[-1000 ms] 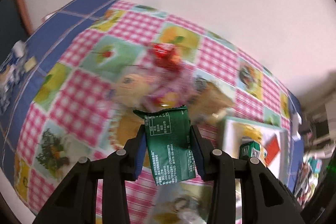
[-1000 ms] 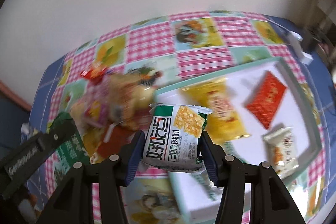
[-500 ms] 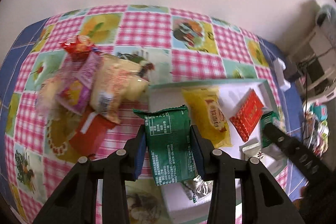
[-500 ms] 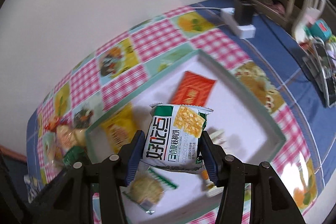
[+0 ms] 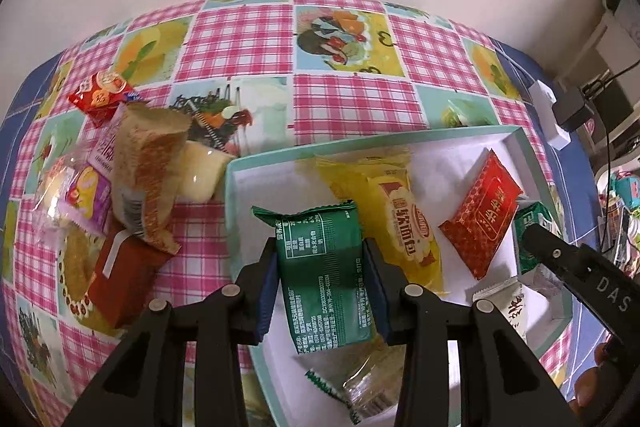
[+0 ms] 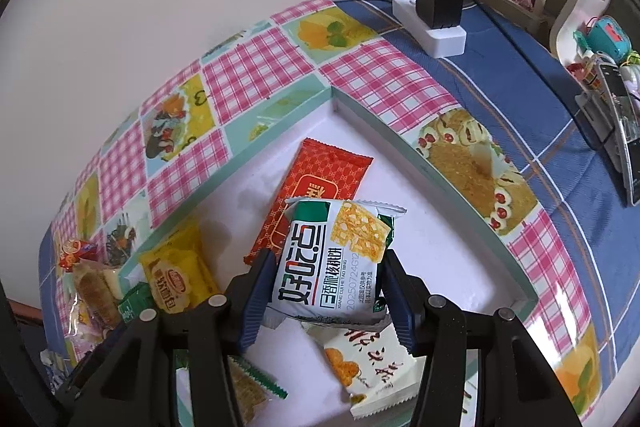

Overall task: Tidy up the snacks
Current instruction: 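Carry the green and biscuit packets into the white tray and open both tools, then withdraw both open tools from the tray back toward the snack pile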

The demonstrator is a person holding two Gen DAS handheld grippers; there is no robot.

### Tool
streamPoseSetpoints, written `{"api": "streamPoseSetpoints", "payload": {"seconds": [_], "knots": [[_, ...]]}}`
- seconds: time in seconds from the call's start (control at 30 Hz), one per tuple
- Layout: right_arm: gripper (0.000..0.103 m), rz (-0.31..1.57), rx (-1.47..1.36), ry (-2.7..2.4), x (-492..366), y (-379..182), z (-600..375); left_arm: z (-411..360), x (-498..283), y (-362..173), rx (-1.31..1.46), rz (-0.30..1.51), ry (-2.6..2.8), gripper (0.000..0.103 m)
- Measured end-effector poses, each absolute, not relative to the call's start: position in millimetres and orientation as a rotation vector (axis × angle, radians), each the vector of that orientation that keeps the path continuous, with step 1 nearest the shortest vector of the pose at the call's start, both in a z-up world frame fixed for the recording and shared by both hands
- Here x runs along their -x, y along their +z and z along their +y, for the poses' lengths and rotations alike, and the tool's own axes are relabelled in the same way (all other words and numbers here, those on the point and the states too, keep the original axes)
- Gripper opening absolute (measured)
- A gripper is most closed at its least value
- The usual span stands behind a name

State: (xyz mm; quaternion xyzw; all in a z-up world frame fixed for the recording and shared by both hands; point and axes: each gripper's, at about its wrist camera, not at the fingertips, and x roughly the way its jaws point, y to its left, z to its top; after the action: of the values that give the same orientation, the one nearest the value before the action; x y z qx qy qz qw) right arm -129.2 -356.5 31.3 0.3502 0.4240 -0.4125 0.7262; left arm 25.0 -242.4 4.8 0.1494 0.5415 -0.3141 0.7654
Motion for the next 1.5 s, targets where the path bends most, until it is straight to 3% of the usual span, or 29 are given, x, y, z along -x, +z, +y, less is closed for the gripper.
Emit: {"api": "streamPoseSetpoints", "payload": {"seconds": [0.23,0.33,0.57,0.63,0.7,0.73,0.93,1.07,1.17,1.27,1.5], "knots": [[0.056,0.962,-0.767,-0.900,125.1,24.0,-356.2,-247.7,-22.7,2.7,-0.334,1.186,-0.697,0.042],[0.056,0.966,-0.768,-0.897,125.0,23.9,-356.1,-246.0,-21.2,8.9,-0.330,1.180,-0.707,0.052],[0.057,0.974,-0.770,-0.891,127.4,24.5,-357.4,-239.7,-20.0,21.5,-0.320,1.174,-0.706,0.053],[0.058,0.976,-0.765,-0.891,127.5,25.4,-356.7,-237.4,-20.5,24.2,-0.317,1.171,-0.695,0.061],[0.072,0.974,-0.757,-0.896,127.4,27.2,-356.2,-234.9,-23.0,25.9,-0.302,1.172,-0.685,0.075],[0.074,0.972,-0.751,-0.898,127.6,28.2,-356.3,-233.1,-24.5,26.8,-0.295,1.172,-0.678,0.076],[0.076,0.986,-0.732,-0.906,127.9,29.0,-355.1,-224.1,-33.9,26.3,-0.281,1.176,-0.616,0.076],[0.087,0.982,-0.704,-0.903,125.8,31.4,-350.7,-215.8,-40.7,25.7,-0.267,1.149,-0.559,0.095],[0.090,0.977,-0.685,-0.888,122.7,35.0,-346.2,-210.5,-45.3,25.4,-0.264,1.137,-0.520,0.096],[0.103,0.969,-0.669,-0.884,119.9,38.5,-340.9,-204.0,-50.6,24.5,-0.241,1.144,-0.488,0.096],[0.103,0.954,-0.607,-0.838,108.7,53.7,-319.0,-190.6,-55.8,30.8,-0.207,1.129,-0.450,0.096]]}}
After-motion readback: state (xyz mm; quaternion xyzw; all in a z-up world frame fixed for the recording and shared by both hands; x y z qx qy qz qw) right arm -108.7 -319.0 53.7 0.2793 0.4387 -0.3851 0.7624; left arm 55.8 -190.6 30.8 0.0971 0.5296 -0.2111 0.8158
